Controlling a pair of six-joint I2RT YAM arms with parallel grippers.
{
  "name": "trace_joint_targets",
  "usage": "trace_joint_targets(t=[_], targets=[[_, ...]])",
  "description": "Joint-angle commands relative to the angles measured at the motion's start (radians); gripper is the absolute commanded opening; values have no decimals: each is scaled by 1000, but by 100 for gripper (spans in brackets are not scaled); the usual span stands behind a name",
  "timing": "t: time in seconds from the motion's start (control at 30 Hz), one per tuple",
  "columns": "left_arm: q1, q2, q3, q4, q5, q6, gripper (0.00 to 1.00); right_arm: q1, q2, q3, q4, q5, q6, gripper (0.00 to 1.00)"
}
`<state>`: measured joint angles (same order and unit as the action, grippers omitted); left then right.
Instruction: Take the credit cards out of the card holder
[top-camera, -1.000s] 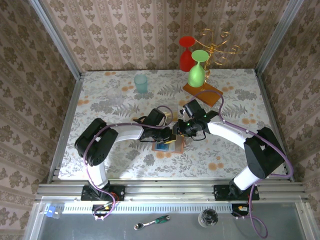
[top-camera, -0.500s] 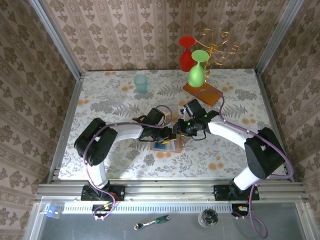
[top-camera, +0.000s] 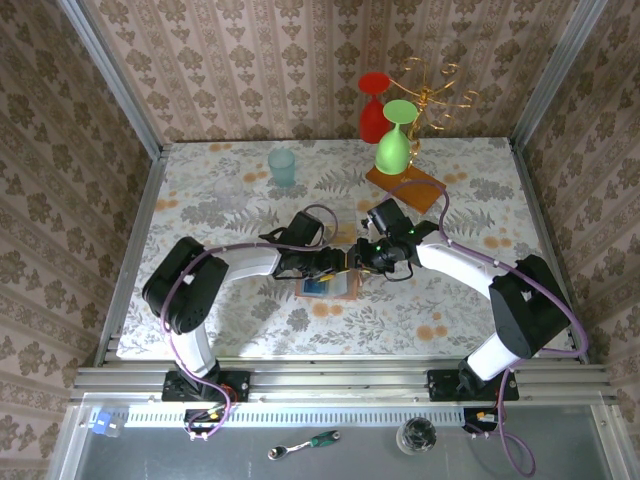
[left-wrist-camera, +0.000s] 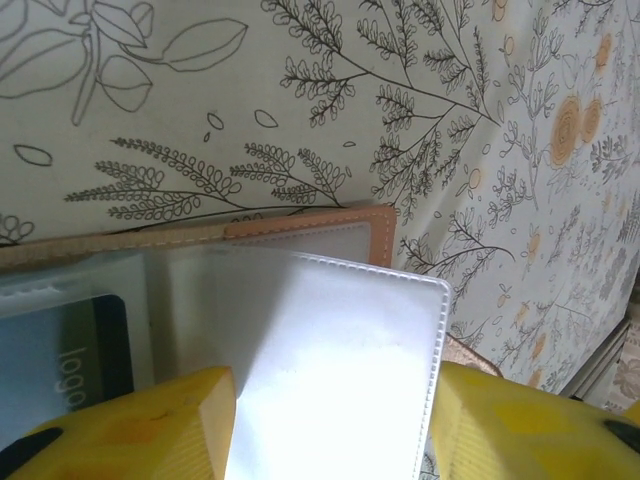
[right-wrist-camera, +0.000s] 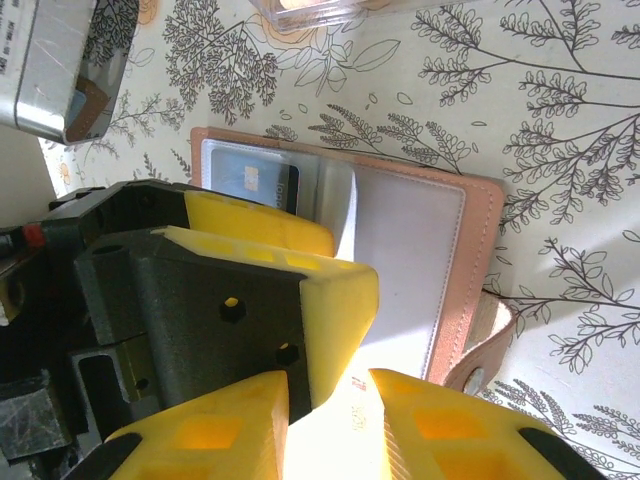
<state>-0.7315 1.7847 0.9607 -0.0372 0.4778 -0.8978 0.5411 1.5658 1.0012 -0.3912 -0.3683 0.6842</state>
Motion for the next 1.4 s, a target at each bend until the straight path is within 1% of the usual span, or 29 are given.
trace_joint_targets(t=[0.0, 0.23, 0.43, 0.6, 0.77, 1.03, 1.37], targets=[[6, -46, 10, 31, 4, -13, 59, -1, -30, 3, -31, 19, -9, 29], [34, -102, 7, -32, -23, 28, 62, -1, -34, -3, -21, 14, 1, 30], [90, -160, -44, -64, -28, 62, 62, 0, -19, -3, 3, -6, 15, 30], [142, -188, -80, -149, -68, 125, 62, 5, -1, 2, 12, -15, 21, 30], [184, -185, -141, -127, -44, 135, 62, 11, 10, 11, 11, -19, 21, 30], [184, -155, -188, -49, 4, 101, 62, 19, 19, 19, 19, -20, 29, 30], [172, -195, -245, -27, -9, 73, 62, 50, 63, 53, 31, -34, 35, 30]])
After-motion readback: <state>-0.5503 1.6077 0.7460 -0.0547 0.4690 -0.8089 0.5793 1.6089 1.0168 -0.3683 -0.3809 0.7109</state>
